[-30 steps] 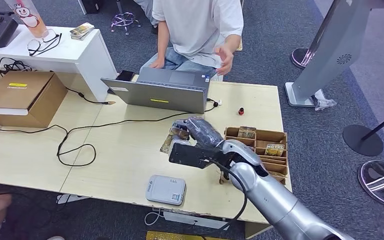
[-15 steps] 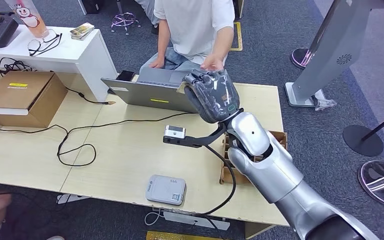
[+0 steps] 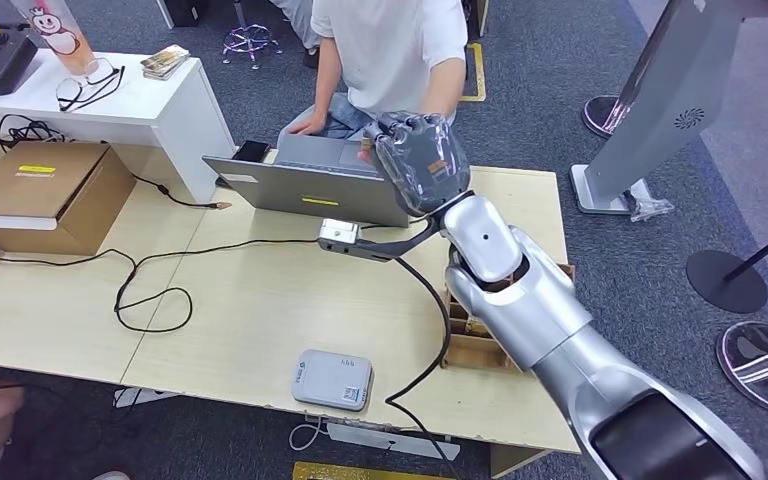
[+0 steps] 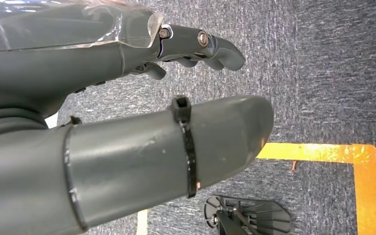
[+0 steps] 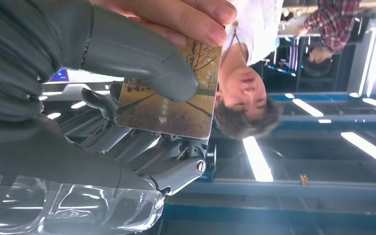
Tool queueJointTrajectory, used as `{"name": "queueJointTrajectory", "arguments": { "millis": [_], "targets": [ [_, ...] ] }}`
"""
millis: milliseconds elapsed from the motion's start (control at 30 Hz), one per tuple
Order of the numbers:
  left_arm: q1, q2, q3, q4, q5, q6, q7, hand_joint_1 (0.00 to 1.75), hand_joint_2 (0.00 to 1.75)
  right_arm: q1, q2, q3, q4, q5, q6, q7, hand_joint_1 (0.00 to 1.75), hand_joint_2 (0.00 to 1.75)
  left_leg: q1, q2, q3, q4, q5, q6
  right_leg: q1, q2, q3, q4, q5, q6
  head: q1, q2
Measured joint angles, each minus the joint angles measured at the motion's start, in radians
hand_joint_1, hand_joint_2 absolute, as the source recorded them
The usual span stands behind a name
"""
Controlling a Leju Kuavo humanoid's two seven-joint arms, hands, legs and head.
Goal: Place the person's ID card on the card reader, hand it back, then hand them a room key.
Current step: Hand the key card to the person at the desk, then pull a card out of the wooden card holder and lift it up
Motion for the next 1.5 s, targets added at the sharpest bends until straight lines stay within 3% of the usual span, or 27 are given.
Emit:
{"name": "queueJointTrajectory", "arguments": {
  "millis": [67, 100, 200, 467, 600, 833, 1067, 1233, 1500],
  "targets": [
    [0.0, 0.0, 0.0, 0.0, -0.001, 0.0, -0.002, 0.0, 0.0, -0.001, 0.005, 0.0, 0.018, -0.006, 0.0, 0.0, 0.32, 1.75, 0.0, 0.0, 0.0, 0.0, 0.0, 0.0, 0.0, 0.0, 0.0, 0.0, 0.0, 0.0, 0.0, 0.0],
    [0.0, 0.0, 0.0, 0.0, -0.001, 0.001, -0.002, 0.0, 0.0, -0.001, 0.007, -0.001, 0.025, -0.012, 0.0, 0.0, 0.0, 1.31, 0.0, 0.0, 0.0, 0.0, 0.0, 0.0, 0.0, 0.0, 0.0, 0.0, 0.0, 0.0, 0.0, 0.0],
    [0.0, 0.0, 0.0, 0.0, -0.002, 0.002, -0.001, 0.0, 0.0, -0.001, 0.013, -0.009, 0.04, -0.057, 0.004, -0.006, 0.0, 0.0, 0.0, 0.0, 0.0, 0.0, 0.0, 0.0, 0.0, 0.0, 0.0, 0.0, 0.0, 0.0, 0.0, 0.0],
    [0.0, 0.0, 0.0, 0.0, -0.018, -0.004, 0.004, 0.0, 0.0, 0.047, 0.02, -0.077, 0.002, -0.255, 0.082, -0.082, 0.0, 0.0, 0.0, 0.0, 0.0, 0.0, 0.0, 0.0, 0.0, 0.0, 0.0, 0.0, 0.0, 0.0, 0.0, 0.0],
    [0.003, 0.001, 0.0, 0.0, -0.019, -0.008, 0.004, 0.0, 0.0, 0.122, 0.013, -0.12, -0.098, -0.446, 0.157, -0.142, 0.0, 0.0, 0.0, 0.0, 0.0, 0.0, 0.0, 0.0, 0.0, 0.0, 0.0, 0.0, 0.0, 0.0, 0.0, 0.0],
    [0.016, 0.002, 0.007, 0.0, -0.013, -0.011, -0.014, 0.0, 0.0, 0.355, -0.009, -0.216, -0.335, -0.893, 0.241, -0.25, 0.0, 0.0, 0.0, -0.001, 0.0, 0.0, -0.001, 0.0, 0.0, 0.0, -0.001, -0.001, -0.001, 0.0, 0.0, 0.0],
    [0.023, 0.004, 0.025, 0.0, -0.009, -0.008, -0.008, 0.0, 0.0, 0.627, -0.059, -0.301, -0.552, -1.236, 0.314, -0.459, 0.0, 0.0, 0.0, -0.001, -0.001, 0.0, -0.001, 0.0, 0.0, -0.001, -0.001, -0.001, -0.001, 0.0, 0.0, 0.0],
    [0.028, 0.005, 0.034, 0.0, -0.006, -0.003, 0.006, 0.0, 0.0, 0.796, -0.071, -0.34, -0.683, -1.285, 0.306, -0.541, 0.0, 0.0, 0.0, -0.001, -0.001, 0.0, -0.002, 0.0, 0.0, -0.001, -0.001, -0.001, -0.001, 0.0, 0.0, 0.0],
    [0.032, 0.004, 0.045, 0.0, -0.005, -0.003, -0.002, 0.0, 0.0, 0.937, -0.091, -0.352, -0.802, -1.246, 0.324, -0.482, 0.0, 0.0, 0.0, 0.0, 0.0, 0.0, -0.002, -0.001, 0.0, -0.001, -0.001, -0.001, -0.002, 0.0, 0.0, 0.0]
  ]
}}
